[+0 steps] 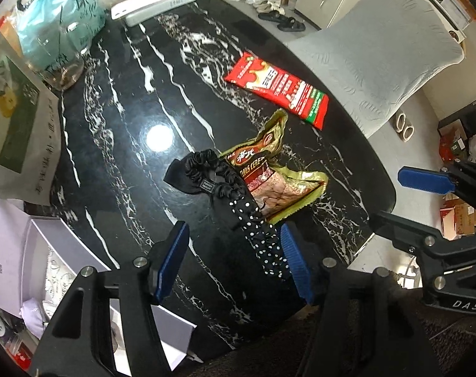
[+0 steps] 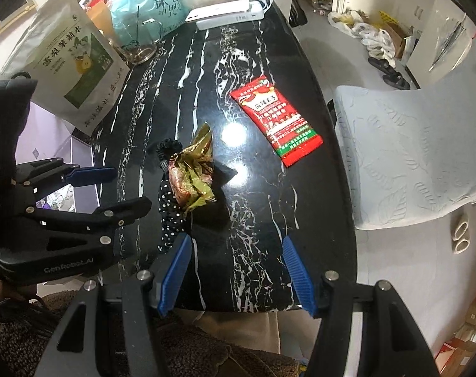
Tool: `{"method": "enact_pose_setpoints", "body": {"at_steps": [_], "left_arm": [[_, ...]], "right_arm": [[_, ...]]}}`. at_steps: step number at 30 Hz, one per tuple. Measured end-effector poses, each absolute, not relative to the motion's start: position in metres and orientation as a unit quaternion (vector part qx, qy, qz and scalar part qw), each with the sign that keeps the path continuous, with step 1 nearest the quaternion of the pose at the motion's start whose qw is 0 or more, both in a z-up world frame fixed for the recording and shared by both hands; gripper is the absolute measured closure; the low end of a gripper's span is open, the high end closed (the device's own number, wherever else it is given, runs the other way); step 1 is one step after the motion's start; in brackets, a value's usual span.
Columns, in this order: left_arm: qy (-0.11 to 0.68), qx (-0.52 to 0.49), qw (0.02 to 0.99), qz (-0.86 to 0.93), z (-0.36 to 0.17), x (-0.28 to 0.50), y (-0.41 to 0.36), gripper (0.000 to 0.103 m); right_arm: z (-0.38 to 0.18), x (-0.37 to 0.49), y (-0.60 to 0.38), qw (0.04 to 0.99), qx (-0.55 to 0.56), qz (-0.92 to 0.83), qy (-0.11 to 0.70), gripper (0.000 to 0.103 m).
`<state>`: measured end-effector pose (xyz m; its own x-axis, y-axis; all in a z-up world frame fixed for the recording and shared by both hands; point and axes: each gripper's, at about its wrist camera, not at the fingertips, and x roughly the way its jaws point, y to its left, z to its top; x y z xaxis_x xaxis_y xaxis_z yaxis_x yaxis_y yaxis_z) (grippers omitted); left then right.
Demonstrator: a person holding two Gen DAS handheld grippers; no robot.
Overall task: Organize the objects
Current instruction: 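Withdraw both grippers from the box back toward the table items, then grasp the black polka-dot scrunchie with the left gripper while the right grasps the gold cereal bag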
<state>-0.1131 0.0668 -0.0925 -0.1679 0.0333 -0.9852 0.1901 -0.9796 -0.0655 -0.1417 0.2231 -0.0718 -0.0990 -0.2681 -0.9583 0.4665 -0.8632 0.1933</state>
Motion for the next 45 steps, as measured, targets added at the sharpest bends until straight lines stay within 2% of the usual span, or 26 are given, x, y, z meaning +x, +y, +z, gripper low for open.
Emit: {"method": "enact_pose_setpoints", "body": {"at_steps": [21, 28, 37, 45], "left_arm": [[0.167, 0.682, 0.052, -0.710, -0.162, -0.105, 0.057, 0.044], [0.202, 0.681, 0.098, -0.697, -0.174, -0.098, 0.051, 0.044], [0.246, 0.664, 0.134, -0.693, -0.171, -0.078, 0.022, 0.064], [0.257, 0.663, 0.163, -0.684, -0.170, -0.065, -0.004, 0.065]], "right_arm": [[-0.107, -0.163, 0.193, 0.319, 0.640, -0.694, 0.090, 0.042], [-0.109, -0.171, 0.180, 0.342, 0.639, -0.682, 0.096, 0.042], [-0.115, -0.185, 0.154, 0.372, 0.641, -0.662, 0.109, 0.042], [-0.127, -0.195, 0.144, 0.362, 0.658, -0.649, 0.123, 0.042]]}}
